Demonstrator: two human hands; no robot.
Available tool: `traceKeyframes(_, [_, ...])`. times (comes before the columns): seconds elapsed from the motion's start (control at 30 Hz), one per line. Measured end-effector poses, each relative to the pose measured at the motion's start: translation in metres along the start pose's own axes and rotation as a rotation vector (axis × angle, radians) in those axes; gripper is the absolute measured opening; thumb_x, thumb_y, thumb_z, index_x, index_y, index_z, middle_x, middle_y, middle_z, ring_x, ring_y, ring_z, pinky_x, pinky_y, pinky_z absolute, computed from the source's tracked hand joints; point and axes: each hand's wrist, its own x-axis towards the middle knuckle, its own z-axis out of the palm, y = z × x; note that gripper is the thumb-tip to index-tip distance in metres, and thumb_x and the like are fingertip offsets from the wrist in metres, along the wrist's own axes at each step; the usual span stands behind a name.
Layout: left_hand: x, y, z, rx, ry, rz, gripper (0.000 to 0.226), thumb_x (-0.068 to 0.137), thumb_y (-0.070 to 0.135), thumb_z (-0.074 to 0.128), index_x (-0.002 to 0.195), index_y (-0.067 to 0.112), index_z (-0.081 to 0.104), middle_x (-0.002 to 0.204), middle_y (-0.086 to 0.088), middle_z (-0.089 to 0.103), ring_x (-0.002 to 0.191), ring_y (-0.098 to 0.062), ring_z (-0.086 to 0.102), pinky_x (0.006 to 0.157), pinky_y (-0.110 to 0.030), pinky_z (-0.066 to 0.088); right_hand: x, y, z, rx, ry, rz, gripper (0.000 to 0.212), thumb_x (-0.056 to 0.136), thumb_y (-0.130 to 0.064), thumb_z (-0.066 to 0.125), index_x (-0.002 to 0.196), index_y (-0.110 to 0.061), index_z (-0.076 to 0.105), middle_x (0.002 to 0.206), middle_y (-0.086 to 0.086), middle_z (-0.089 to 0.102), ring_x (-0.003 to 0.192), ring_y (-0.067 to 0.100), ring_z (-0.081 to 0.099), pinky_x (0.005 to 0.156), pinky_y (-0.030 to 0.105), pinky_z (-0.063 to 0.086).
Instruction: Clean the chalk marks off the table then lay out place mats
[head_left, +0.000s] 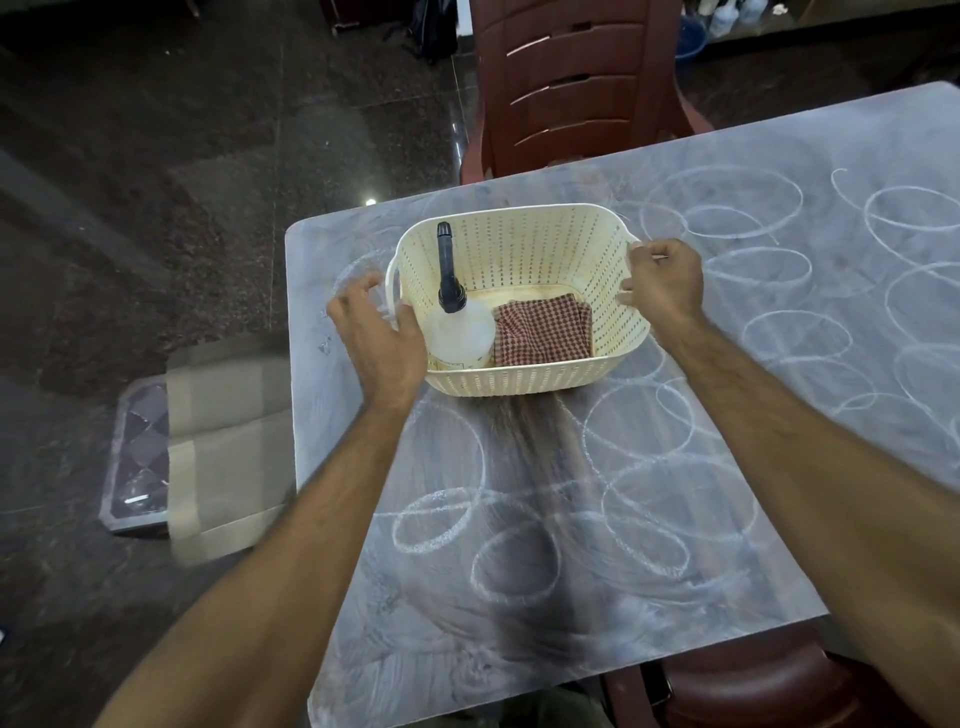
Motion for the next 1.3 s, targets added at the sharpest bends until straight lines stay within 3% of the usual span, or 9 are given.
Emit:
traceKeyframes(0.13, [-0.015, 0.012, -0.002, 0.177, -0.076, 0.335, 0.042, 0.084, 0.003, 0.065, 0.124, 0.008, 0.057, 0.127, -0.008, 0.054, 0.122, -0.02, 0.047, 0.102, -0.021, 0.033, -0.016, -0.005, -0.008, -0.204, 0.097, -0.294, 0.024, 0.094, -0.019, 0.057, 0.115, -0.007, 0.059, 0.115, 0.006, 0.057, 0.097, 0.012, 0.056, 0.079, 0.015, 0.046])
traceKeyframes(0.23, [-0.014, 0.02, 0.004, 0.206, -0.148, 0.312, 0.056, 0.08, -0.004, 0.064, 0.133, 0.01, 0.051, 0.135, -0.008, 0.053, 0.128, -0.022, 0.046, 0.105, -0.03, 0.035, -0.032, -0.012, -0.012, -0.222, 0.124, -0.456, 0.028, 0.094, -0.017, 0.059, 0.12, -0.008, 0.058, 0.124, 0.008, 0.051, 0.114, 0.015, 0.053, 0.1, 0.025, 0.044])
traceKeyframes(0.33, [-0.005, 0.02, 0.013, 0.147, -0.442, 0.038, 0.07, 0.081, -0.003, 0.064, 0.143, 0.009, 0.035, 0.14, -0.007, 0.05, 0.127, -0.022, 0.049, 0.095, -0.021, 0.039, -0.047, -0.011, -0.016, -0.234, 0.105, -0.551, 0.027, 0.092, -0.013, 0.059, 0.118, -0.006, 0.06, 0.122, 0.011, 0.052, 0.113, 0.018, 0.054, 0.1, 0.025, 0.044])
traceKeyframes(0.4, [0.004, 0.017, 0.022, 0.239, -0.532, 0.011, 0.055, 0.084, 0.001, 0.064, 0.134, 0.008, 0.043, 0.132, -0.007, 0.057, 0.118, -0.023, 0.054, 0.08, -0.014, 0.035, -0.058, -0.008, -0.017, -0.239, 0.099, -0.586, 0.027, 0.091, -0.012, 0.058, 0.117, -0.004, 0.061, 0.12, 0.012, 0.053, 0.11, 0.02, 0.055, 0.098, 0.026, 0.044])
traceKeyframes(0.53, [0.02, 0.021, 0.031, 0.291, -0.52, 0.002, 0.037, 0.091, 0.016, 0.066, 0.125, 0.008, 0.055, 0.125, -0.01, 0.064, 0.113, -0.027, 0.058, 0.08, -0.024, 0.036, -0.077, -0.001, -0.02, -0.244, 0.075, -0.627, 0.026, 0.091, -0.01, 0.06, 0.117, -0.005, 0.061, 0.119, 0.012, 0.054, 0.112, 0.019, 0.056, 0.101, 0.03, 0.045])
traceKeyframes(0.67, [0.017, 0.033, 0.019, 0.222, -0.497, 0.058, 0.032, 0.092, 0.019, 0.066, 0.121, 0.009, 0.059, 0.122, -0.007, 0.067, 0.113, -0.026, 0.06, 0.087, -0.027, 0.041, -0.088, -0.001, -0.031, -0.243, 0.105, -0.641, 0.024, 0.093, -0.014, 0.06, 0.116, -0.006, 0.062, 0.119, 0.01, 0.054, 0.107, 0.011, 0.054, 0.093, 0.01, 0.04])
traceKeyframes(0.87, [0.0, 0.083, -0.054, 0.054, -0.438, 0.211, 0.027, 0.091, 0.02, 0.068, 0.115, 0.011, 0.062, 0.114, -0.003, 0.068, 0.106, -0.021, 0.062, 0.097, -0.035, 0.049, -0.11, -0.019, -0.041, -0.177, 0.182, -0.626, 0.021, 0.093, -0.014, 0.061, 0.112, -0.006, 0.063, 0.111, 0.001, 0.053, 0.098, 0.007, 0.052, 0.086, 0.008, 0.041])
traceKeyframes(1.07, [-0.027, 0.099, -0.135, 0.026, -0.528, 0.344, 0.021, 0.09, 0.022, 0.069, 0.11, 0.018, 0.065, 0.097, 0.012, 0.067, 0.087, 0.001, 0.061, 0.073, -0.001, 0.041, -0.153, -0.031, -0.036, -0.09, 0.208, -0.602, 0.016, 0.093, -0.016, 0.062, 0.108, -0.011, 0.064, 0.109, 0.0, 0.056, 0.097, 0.011, 0.058, 0.087, 0.014, 0.046])
traceKeyframes(1.3, [-0.077, 0.02, -0.155, 0.05, -0.639, 0.279, 0.017, 0.089, 0.02, 0.071, 0.1, 0.025, 0.059, 0.088, 0.022, 0.061, 0.082, 0.009, 0.057, 0.067, 0.0, 0.04, -0.199, -0.015, -0.025, -0.087, 0.157, -0.561, 0.015, 0.091, -0.014, 0.06, 0.105, -0.012, 0.064, 0.108, 0.002, 0.059, 0.096, 0.016, 0.061, 0.089, 0.022, 0.048])
